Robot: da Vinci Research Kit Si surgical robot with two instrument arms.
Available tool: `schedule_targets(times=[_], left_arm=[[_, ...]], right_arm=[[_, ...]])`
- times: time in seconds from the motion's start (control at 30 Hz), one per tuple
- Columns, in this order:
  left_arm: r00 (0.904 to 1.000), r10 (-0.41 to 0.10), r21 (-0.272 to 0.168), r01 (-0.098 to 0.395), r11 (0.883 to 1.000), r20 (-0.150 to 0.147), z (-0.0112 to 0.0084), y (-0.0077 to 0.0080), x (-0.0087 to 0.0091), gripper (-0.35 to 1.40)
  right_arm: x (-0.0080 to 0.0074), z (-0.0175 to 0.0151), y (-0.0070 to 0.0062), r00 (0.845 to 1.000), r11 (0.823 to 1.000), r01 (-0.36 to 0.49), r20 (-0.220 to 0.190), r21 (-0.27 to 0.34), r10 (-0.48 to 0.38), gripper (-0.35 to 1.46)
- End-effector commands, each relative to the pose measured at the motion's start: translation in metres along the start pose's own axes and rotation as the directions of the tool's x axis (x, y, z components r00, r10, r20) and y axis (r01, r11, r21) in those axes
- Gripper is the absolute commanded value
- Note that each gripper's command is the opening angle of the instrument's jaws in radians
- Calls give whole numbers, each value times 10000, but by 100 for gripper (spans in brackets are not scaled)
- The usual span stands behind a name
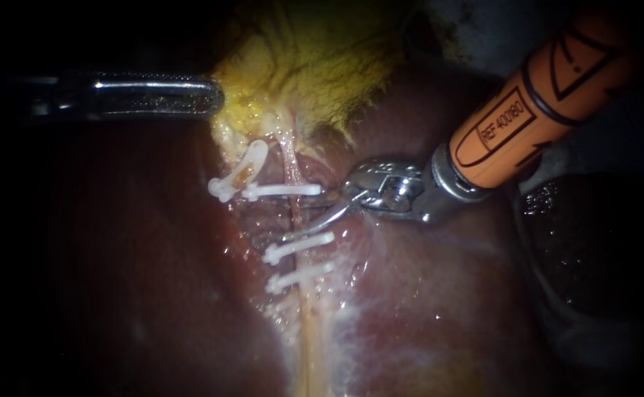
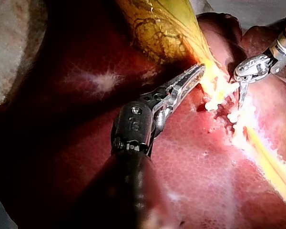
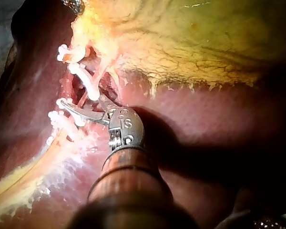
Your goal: Go to the cutting position right tube
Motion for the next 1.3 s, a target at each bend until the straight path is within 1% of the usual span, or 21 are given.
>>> schedule_targets(times=[0.03,0.07,0.27,0.37,0.47,0.63,0.7,0.8,0.9,1.17,1.3], left_arm=[[10000,-2,-3,2,10000,-3,0,0,0,-35],[10000,-2,-3,2,10000,-3,0,0,0,-35],[10000,-3,-7,3,10000,-2,1,0,0,-35],[10000,-3,-6,3,10000,-2,1,0,0,-35],[10000,-5,-8,5,10000,-2,1,0,0,-35],[10000,-5,-6,5,10000,-2,1,0,0,-35],[10000,-5,-5,5,10000,-2,1,0,0,-35],[10000,-5,-3,5,10000,-3,1,0,0,-35],[10000,-5,-3,5,10000,-3,1,0,0,-35],[10000,-5,-3,5,10000,-3,1,0,0,-35],[10000,-5,-4,5,10000,-3,1,0,0,-35]], right_arm=[[1,2,1,10000,9999,49,12,147,-49,116],[2,4,1,9999,9996,90,46,277,-92,114],[10,17,4,9978,9956,660,-121,658,-653,106],[15,26,2,9964,9923,786,-389,955,-752,104],[21,35,-5,9950,9885,847,-628,1254,-773,101],[38,45,-24,9923,9812,945,-958,1686,-791,101],[46,46,-32,9917,9798,925,-1051,1772,-746,101],[54,46,-40,9915,9806,886,-1095,1751,-700,101],[55,46,-41,9915,9805,880,-1098,1758,-693,101],[53,44,-38,9914,9812,884,-1108,1714,-700,101],[49,45,-35,9908,9835,892,-1151,1571,-715,104]])
